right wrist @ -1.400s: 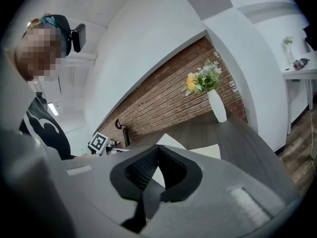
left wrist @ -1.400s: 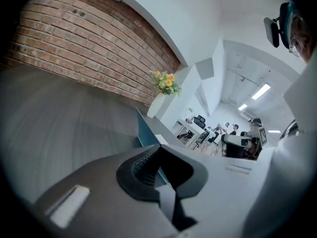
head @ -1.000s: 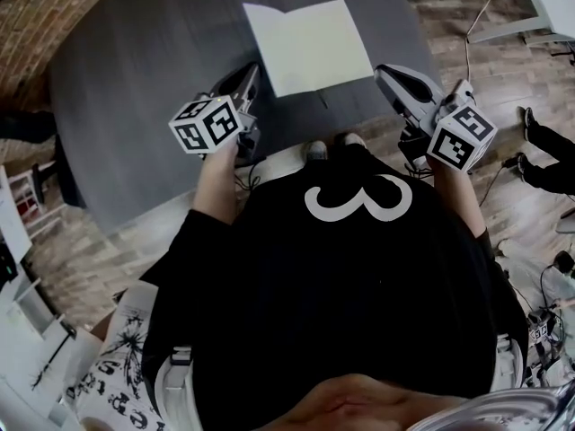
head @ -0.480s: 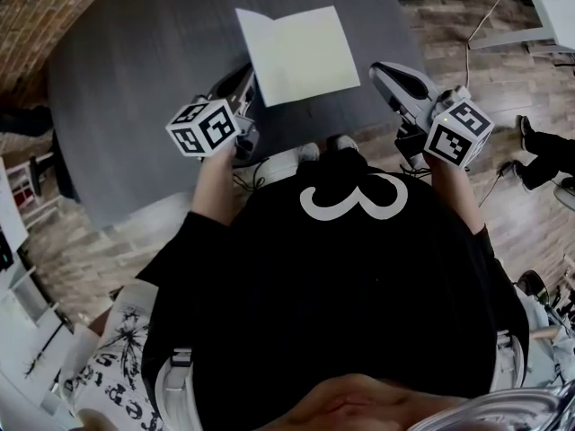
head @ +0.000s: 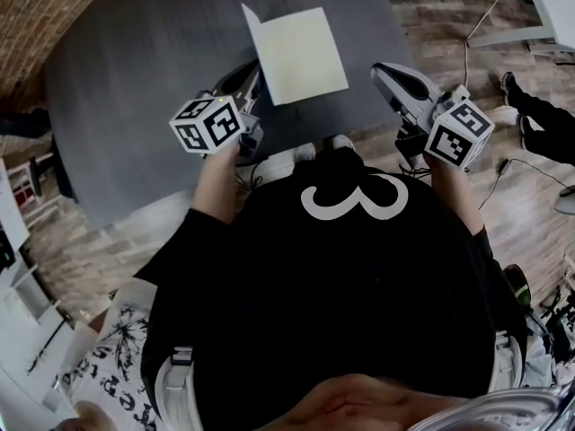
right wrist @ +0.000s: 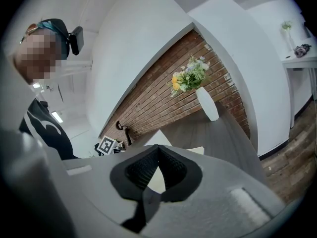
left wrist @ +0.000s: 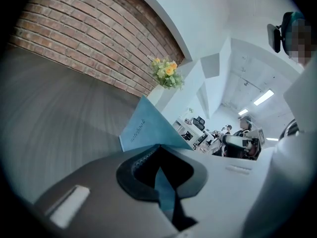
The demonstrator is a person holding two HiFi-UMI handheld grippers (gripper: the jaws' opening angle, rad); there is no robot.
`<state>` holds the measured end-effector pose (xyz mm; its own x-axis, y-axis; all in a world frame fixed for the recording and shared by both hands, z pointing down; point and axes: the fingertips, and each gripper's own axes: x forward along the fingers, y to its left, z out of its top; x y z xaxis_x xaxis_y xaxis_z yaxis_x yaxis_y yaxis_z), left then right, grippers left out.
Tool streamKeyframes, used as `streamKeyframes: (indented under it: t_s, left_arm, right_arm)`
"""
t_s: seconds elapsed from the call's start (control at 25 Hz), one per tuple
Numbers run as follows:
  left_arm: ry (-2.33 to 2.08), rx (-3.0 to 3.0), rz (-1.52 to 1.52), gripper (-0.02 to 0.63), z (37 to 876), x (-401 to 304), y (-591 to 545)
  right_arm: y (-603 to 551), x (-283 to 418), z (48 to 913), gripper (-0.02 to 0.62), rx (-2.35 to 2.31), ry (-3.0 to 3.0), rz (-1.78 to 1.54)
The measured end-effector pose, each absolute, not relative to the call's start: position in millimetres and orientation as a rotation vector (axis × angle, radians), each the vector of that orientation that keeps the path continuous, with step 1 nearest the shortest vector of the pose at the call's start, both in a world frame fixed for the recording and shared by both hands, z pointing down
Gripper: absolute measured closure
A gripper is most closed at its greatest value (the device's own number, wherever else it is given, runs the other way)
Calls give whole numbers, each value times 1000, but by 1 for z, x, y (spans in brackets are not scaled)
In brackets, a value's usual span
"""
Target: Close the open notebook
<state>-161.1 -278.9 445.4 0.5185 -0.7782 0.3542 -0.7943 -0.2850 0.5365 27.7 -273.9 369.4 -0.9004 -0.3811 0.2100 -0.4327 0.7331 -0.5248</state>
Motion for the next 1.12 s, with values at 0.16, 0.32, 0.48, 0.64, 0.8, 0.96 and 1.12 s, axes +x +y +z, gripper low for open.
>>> streamKeyframes:
  t_s: [0.16, 0.32, 0.48, 0.64, 0.8, 0.96, 1.12]
  left_arm:
    - [-1261, 2082, 35, 595, 451, -148, -284]
    - [-1246, 2070, 49, 595, 460, -133, -289]
    - [-1244, 2071, 70, 595, 463, -124, -295]
    - [-1234, 2065, 100, 595, 471, -114, -297]
    - [-1220, 2036, 132, 595, 484, -112, -296]
    - [-1243, 2019, 178, 595, 494, -106, -301]
    - [-1255, 1985, 206, 595, 507, -100, -304]
  right_arm:
    - [-279, 39, 375, 594, 682, -2844, 889]
    - [-282, 50, 381, 594, 685, -2841, 909]
    - [-285, 55, 384, 594, 686, -2836, 922]
    - [-287, 60, 387, 594, 684, -2833, 937]
    - [-286, 60, 389, 594, 681, -2825, 951]
    - [-288, 66, 397, 594, 670, -2816, 965]
    - [-290, 69, 402, 594, 658, -2812, 981]
